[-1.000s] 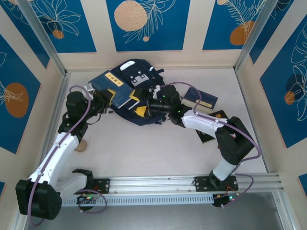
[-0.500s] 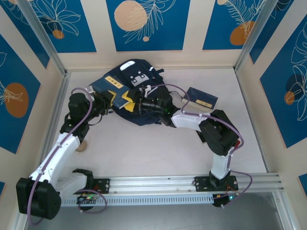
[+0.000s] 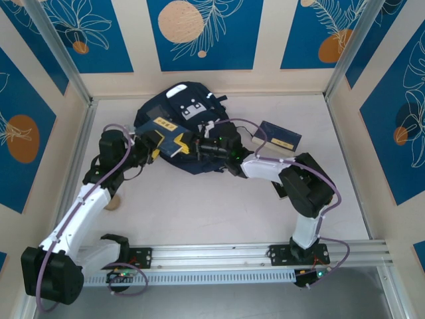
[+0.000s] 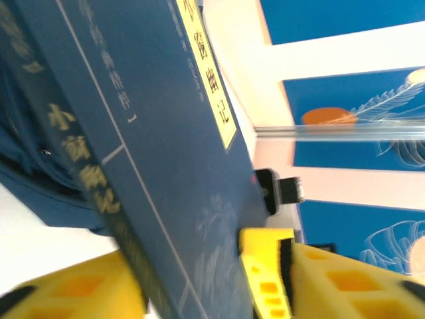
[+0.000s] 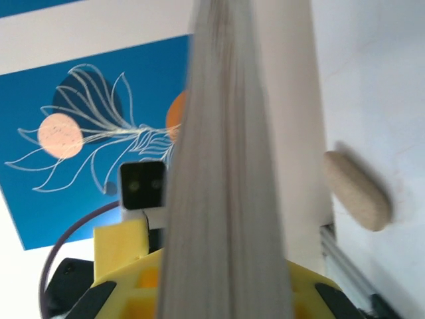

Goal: Pack the student bag
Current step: Pass the book, then open the student bag at the top-center of the table.

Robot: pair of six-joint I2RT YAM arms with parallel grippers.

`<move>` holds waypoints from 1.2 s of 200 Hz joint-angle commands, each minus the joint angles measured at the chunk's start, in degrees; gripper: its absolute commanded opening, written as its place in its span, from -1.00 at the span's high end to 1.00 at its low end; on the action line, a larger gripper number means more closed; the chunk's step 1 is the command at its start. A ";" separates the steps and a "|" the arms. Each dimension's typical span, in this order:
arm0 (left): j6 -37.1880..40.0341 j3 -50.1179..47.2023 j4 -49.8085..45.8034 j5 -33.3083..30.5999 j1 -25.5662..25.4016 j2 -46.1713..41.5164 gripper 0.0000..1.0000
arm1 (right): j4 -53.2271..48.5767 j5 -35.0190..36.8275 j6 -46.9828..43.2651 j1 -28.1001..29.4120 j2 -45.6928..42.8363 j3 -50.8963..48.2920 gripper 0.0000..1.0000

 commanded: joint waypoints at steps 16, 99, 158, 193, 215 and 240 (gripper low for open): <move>17.84 6.91 -14.78 -2.12 -2.00 1.95 -0.40 | -22.23 4.57 -20.70 -5.33 -12.76 -1.21 1.00; 40.71 27.50 -28.84 -16.31 -16.05 26.97 -0.68 | -50.67 17.73 -41.49 -17.97 -29.22 -4.04 1.00; 56.17 46.87 -33.57 -21.23 -18.62 50.13 -0.99 | -55.56 16.44 -42.26 -27.23 -35.05 -9.78 1.00; 67.22 56.35 -36.27 -24.57 -20.52 59.56 -0.83 | -56.00 16.56 -41.77 -29.20 -36.32 -11.53 1.00; 72.72 59.83 -37.12 -26.97 -21.93 63.00 -0.69 | -56.17 16.69 -41.37 -29.31 -36.65 -11.99 1.00; 75.71 63.32 -38.31 -29.20 -22.65 66.77 -0.36 | -56.27 16.11 -40.39 -29.28 -36.78 -12.28 1.00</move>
